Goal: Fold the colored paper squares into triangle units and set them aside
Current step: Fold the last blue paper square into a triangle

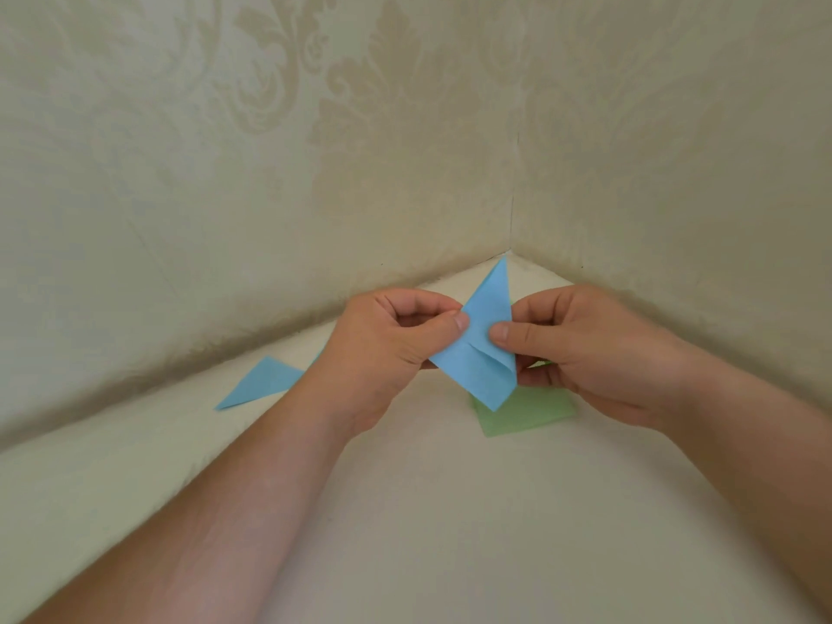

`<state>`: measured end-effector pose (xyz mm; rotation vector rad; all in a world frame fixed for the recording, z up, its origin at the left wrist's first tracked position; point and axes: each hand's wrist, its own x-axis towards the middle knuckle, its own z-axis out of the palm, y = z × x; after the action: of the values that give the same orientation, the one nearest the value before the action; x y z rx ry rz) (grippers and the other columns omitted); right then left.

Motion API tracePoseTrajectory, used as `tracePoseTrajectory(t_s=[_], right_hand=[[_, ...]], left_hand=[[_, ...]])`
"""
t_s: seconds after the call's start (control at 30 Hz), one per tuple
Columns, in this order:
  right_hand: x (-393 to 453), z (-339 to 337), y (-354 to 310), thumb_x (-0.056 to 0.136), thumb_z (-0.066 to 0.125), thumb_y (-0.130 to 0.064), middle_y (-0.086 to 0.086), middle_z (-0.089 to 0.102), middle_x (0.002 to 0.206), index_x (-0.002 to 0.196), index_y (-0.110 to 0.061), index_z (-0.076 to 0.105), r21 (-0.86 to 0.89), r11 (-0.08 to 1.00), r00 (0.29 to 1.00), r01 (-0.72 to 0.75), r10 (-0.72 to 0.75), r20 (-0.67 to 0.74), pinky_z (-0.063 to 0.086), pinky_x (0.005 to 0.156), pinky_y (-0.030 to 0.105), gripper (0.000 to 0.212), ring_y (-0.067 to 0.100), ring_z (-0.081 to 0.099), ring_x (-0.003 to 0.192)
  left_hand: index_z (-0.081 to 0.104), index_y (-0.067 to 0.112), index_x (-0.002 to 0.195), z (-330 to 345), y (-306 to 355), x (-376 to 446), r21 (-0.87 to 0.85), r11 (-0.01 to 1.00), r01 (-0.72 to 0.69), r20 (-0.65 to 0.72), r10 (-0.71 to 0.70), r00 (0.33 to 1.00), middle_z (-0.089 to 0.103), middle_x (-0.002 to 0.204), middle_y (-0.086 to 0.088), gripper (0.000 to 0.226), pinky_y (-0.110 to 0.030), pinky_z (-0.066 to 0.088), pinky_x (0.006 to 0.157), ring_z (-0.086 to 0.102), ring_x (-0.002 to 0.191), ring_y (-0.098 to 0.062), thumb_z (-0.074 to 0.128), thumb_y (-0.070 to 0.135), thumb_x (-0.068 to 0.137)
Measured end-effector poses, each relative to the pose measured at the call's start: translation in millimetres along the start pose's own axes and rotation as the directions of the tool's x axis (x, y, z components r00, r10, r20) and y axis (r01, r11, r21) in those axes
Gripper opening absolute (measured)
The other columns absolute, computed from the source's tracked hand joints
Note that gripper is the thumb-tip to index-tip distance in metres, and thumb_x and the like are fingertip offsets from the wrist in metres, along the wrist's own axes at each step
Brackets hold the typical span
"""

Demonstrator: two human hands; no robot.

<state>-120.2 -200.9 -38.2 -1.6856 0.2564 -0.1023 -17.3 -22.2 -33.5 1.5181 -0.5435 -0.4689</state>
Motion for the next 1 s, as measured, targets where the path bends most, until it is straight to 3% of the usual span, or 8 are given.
tracePoseTrajectory(t_s=[0.17,0.27,0.43,0.57,0.7,0.8,0.9,1.0], right_hand=[[1.8,-0.2,1.0,0.093,0.072,-0.011,0.021,0.070,0.084,0.077,-0.005,0.069,-0.074,0.995,0.994,0.062,-0.068,-0.086,0.056,0.079,0.042,0.018,0.029,0.064,0.078],[2.6,0.2,1.5,0.094,0.071,-0.013,0.026,0.072,0.090,0.084,-0.002,0.071,-0.112,0.990,0.989,0.087,-0.099,-0.109,0.056,0.080,0.043,0.015,0.026,0.065,0.077],[-0.4,1.9,2.5,0.095,0.070,-0.016,0.008,0.073,0.080,0.093,-0.010,0.074,-0.123,0.989,0.997,0.077,-0.080,-0.015,0.053,0.068,0.026,0.008,0.015,0.064,0.071],[1.6,-0.2,2.0,0.090,0.076,-0.010,0.009,0.072,0.075,0.091,-0.010,0.074,-0.150,0.984,0.990,0.100,-0.114,-0.085,0.052,0.065,0.031,0.002,0.017,0.060,0.064],[0.3,-3.7,-0.7,0.087,0.078,-0.010,0.006,0.066,0.067,0.094,-0.017,0.074,-0.152,0.981,0.983,0.123,-0.141,-0.118,0.051,0.064,0.032,0.011,0.015,0.058,0.058],[-1.5,-4.2,-2.2,0.085,0.080,-0.018,0.005,0.068,0.072,0.094,-0.022,0.077,-0.118,0.985,0.987,0.129,-0.139,-0.080,0.053,0.070,0.034,0.010,0.017,0.061,0.067],[-1.5,-1.5,-3.8,0.088,0.077,-0.021,-0.001,0.073,0.078,0.089,-0.018,0.076,-0.054,0.989,0.981,0.139,-0.144,-0.127,0.053,0.068,0.026,0.004,0.012,0.062,0.069],[0.0,-0.5,-4.4,0.090,0.075,-0.011,0.005,0.067,0.071,0.078,-0.009,0.072,-0.002,0.989,0.969,0.151,-0.148,-0.197,0.049,0.066,0.028,0.012,0.015,0.056,0.066]], left_hand=[[0.078,0.012,0.083,1.0,-0.5,0.3,0.035,0.999,-0.016,-0.016,0.016,1.000,0.077,0.080,-0.006,0.011,-0.027,0.060,0.071,0.071,0.073,-0.015,0.074,0.005,0.090],[0.078,0.010,0.086,2.0,-1.7,1.0,0.021,1.000,-0.005,-0.026,0.006,1.000,0.078,0.083,-0.008,0.008,-0.029,0.061,0.073,0.071,0.075,-0.016,0.074,0.005,0.091],[0.077,0.006,0.088,-1.9,-1.4,3.8,-0.068,0.998,0.010,-0.057,-0.014,0.998,0.078,0.088,-0.010,0.008,-0.029,0.061,0.074,0.072,0.078,-0.018,0.071,0.004,0.092],[0.078,0.006,0.090,-2.4,-1.1,4.7,-0.044,0.999,0.008,-0.048,-0.010,0.999,0.079,0.090,-0.010,0.008,-0.028,0.060,0.072,0.073,0.079,-0.018,0.071,0.005,0.093],[0.078,0.005,0.092,-2.0,-0.3,3.6,-0.048,0.999,0.010,-0.040,-0.012,0.999,0.080,0.093,-0.011,0.008,-0.027,0.060,0.072,0.074,0.080,-0.018,0.070,0.005,0.093],[0.077,0.005,0.091,-0.8,-0.4,2.9,-0.025,1.000,0.007,-0.031,-0.008,1.000,0.079,0.089,-0.010,0.007,-0.029,0.061,0.073,0.074,0.079,-0.018,0.071,0.004,0.093],[0.077,0.007,0.088,1.6,-1.1,0.0,0.012,1.000,0.004,-0.005,-0.004,1.000,0.079,0.086,-0.010,0.007,-0.030,0.063,0.075,0.075,0.078,-0.018,0.072,0.003,0.091],[0.078,0.009,0.087,3.5,-1.7,-2.2,0.042,0.999,0.007,0.028,-0.009,1.000,0.079,0.085,-0.010,0.007,-0.030,0.062,0.076,0.074,0.078,-0.018,0.075,0.004,0.089]])
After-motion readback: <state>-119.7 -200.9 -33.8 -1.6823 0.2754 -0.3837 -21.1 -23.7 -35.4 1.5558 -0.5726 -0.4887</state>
